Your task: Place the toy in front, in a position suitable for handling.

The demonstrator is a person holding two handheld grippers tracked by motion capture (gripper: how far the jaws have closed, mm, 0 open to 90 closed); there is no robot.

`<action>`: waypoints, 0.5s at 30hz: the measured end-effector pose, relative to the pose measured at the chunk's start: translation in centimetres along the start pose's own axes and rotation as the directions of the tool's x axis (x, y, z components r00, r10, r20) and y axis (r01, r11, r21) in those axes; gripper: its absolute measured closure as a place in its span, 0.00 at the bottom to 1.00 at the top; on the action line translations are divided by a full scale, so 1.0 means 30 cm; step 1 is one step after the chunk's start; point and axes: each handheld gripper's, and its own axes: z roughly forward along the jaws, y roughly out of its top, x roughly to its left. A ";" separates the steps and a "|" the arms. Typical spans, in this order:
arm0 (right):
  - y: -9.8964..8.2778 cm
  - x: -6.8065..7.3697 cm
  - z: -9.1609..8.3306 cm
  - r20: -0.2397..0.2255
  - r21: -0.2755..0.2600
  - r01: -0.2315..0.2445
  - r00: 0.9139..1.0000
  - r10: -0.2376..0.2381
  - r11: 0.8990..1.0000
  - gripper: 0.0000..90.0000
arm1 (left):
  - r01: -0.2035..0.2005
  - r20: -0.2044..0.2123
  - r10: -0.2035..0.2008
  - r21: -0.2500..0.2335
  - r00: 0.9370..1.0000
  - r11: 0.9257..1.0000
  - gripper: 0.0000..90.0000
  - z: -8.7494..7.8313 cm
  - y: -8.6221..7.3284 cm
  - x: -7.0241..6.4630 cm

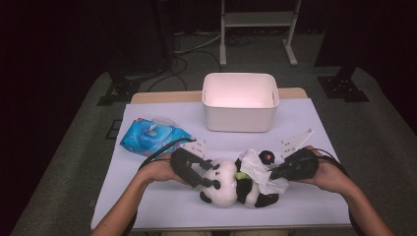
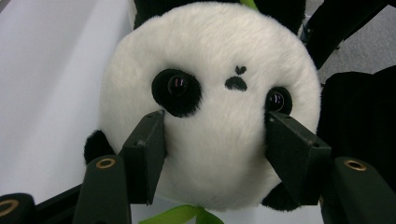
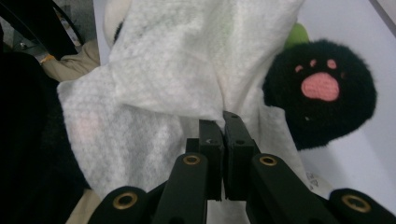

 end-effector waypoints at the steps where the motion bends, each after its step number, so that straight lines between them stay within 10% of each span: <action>1: -0.005 0.000 -0.001 0.004 0.004 -0.003 1.000 0.003 1.000 0.97 | 0.000 0.000 0.000 -0.002 1.000 1.000 0.44 0.004 0.004 -0.002; 15: 0.013 0.001 -0.048 0.042 -0.037 0.020 0.999 -0.018 0.999 0.87 | 0.001 0.005 -0.002 0.012 1.000 1.000 0.44 0.023 0.029 -0.003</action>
